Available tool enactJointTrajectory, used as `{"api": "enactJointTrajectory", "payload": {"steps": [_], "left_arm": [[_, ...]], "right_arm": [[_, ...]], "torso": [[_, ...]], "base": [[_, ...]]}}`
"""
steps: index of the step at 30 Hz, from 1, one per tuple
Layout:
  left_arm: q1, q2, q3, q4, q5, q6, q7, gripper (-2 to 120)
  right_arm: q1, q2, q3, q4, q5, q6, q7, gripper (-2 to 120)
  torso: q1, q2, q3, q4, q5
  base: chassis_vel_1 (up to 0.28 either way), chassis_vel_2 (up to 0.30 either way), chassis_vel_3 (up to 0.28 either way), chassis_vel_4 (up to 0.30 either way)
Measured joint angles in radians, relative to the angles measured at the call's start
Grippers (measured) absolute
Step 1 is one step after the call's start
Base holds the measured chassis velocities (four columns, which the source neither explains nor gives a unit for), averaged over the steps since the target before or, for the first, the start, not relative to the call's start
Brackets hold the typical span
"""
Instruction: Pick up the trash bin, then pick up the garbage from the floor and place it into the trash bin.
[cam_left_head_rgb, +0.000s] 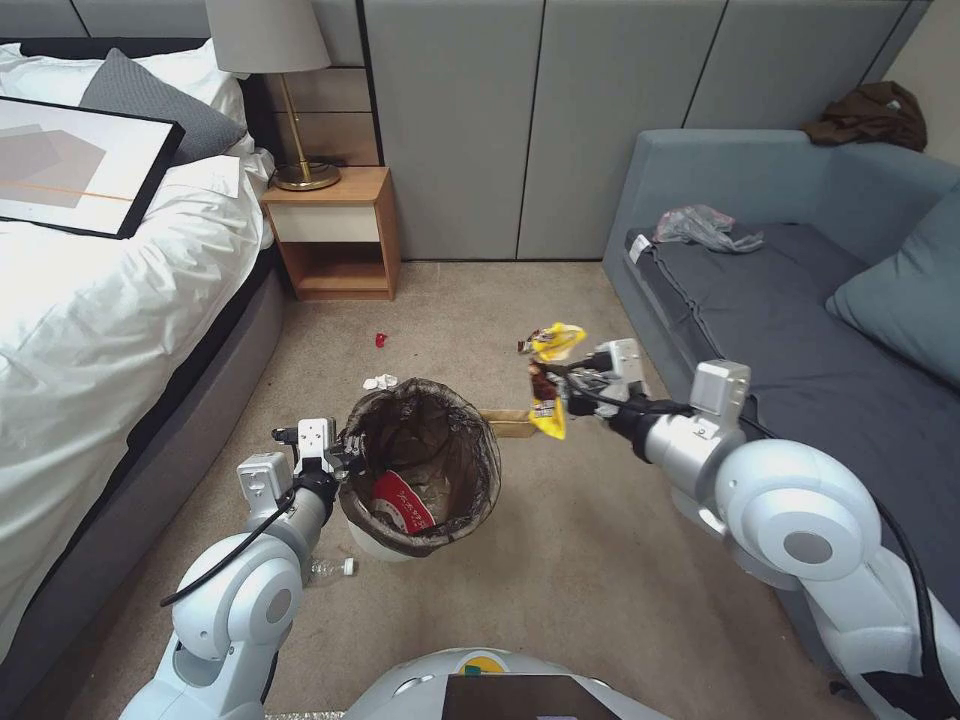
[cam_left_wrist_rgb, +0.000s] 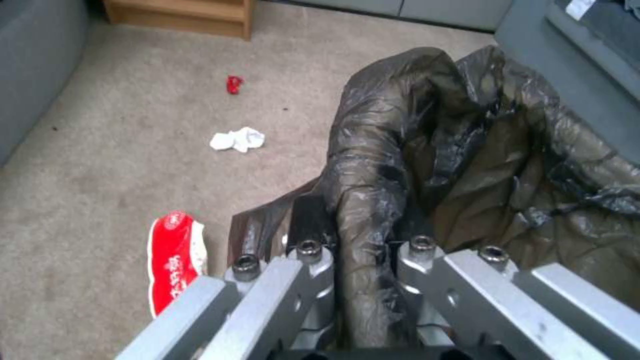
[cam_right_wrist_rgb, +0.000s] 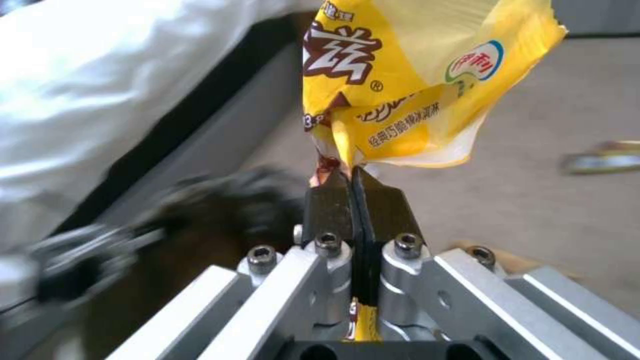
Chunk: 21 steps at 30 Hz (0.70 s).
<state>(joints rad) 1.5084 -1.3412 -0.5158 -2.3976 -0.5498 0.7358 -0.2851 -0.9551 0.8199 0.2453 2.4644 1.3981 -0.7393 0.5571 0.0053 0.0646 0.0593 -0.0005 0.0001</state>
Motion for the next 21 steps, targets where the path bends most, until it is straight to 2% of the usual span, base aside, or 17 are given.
{"api": "enactJointTrajectory", "payload": {"steps": [1, 3, 4, 5, 8, 9, 13, 17, 21], "left_arm": [[0.000, 0.000, 0.000, 0.000, 0.000, 0.000, 0.000, 6], [-0.003, -0.002, 0.001, 0.003, 0.003, 0.000, 0.001, 6], [-0.004, -0.002, -0.001, 0.004, 0.003, 0.000, 0.002, 6], [-0.004, -0.002, -0.001, 0.004, 0.003, 0.000, 0.002, 6], [-0.003, 0.000, -0.005, 0.009, 0.005, 0.000, 0.006, 6], [-0.003, 0.000, -0.005, 0.009, 0.005, 0.000, 0.006, 6], [-0.007, -0.009, -0.003, 0.016, 0.009, 0.000, 0.007, 6], [-0.013, -0.007, -0.008, 0.016, 0.009, 0.000, 0.007, 6], [-0.014, -0.005, -0.012, 0.016, 0.008, 0.000, 0.008, 6]], "right_arm": [[0.000, 0.000, 0.000, 0.000, 0.000, 0.000, 0.000, 0], [0.133, 0.002, -0.169, -0.031, 0.026, 0.001, 0.007, 0], [0.172, 0.007, -0.216, -0.045, 0.026, 0.001, 0.008, 0], [0.172, 0.007, -0.216, -0.045, 0.026, 0.001, 0.008, 0], [0.294, 0.043, -0.373, -0.108, 0.021, 0.001, 0.009, 0], [0.294, 0.043, -0.373, -0.108, 0.021, 0.001, 0.009, 0], [0.388, 0.099, -0.507, -0.163, 0.023, 0.002, 0.018, 0], [0.412, 0.126, -0.575, -0.208, 0.005, 0.003, 0.020, 0], [0.410, 0.133, -0.593, -0.228, -0.010, 0.003, 0.016, 0]], "torso": [[0.000, 0.000, 0.000, 0.0000, 0.0000], [0.000, 0.000, 0.000, 0.0001, -0.0001], [0.000, 0.000, 0.000, 0.0001, -0.0002], [0.000, 0.000, 0.000, 0.0001, -0.0002], [0.000, 0.000, 0.000, 0.0001, -0.0001], [0.000, 0.000, 0.000, 0.0001, -0.0001], [0.000, 0.000, 0.000, 0.0003, -0.0004], [0.000, 0.000, 0.000, 0.0002, -0.0004], [0.000, 0.000, 0.000, 0.0001, -0.0003]], "base": [[0.000, 0.000, 0.000, 0.000], [0.000, 0.000, 0.000, 0.000], [0.000, 0.000, 0.000, 0.000], [0.000, 0.000, 0.000, 0.000], [0.000, 0.000, 0.000, 0.000], [0.000, 0.000, 0.000, 0.000], [0.000, 0.000, 0.000, 0.000], [0.000, 0.000, 0.000, 0.000], [0.000, 0.000, 0.000, 0.000]]}}
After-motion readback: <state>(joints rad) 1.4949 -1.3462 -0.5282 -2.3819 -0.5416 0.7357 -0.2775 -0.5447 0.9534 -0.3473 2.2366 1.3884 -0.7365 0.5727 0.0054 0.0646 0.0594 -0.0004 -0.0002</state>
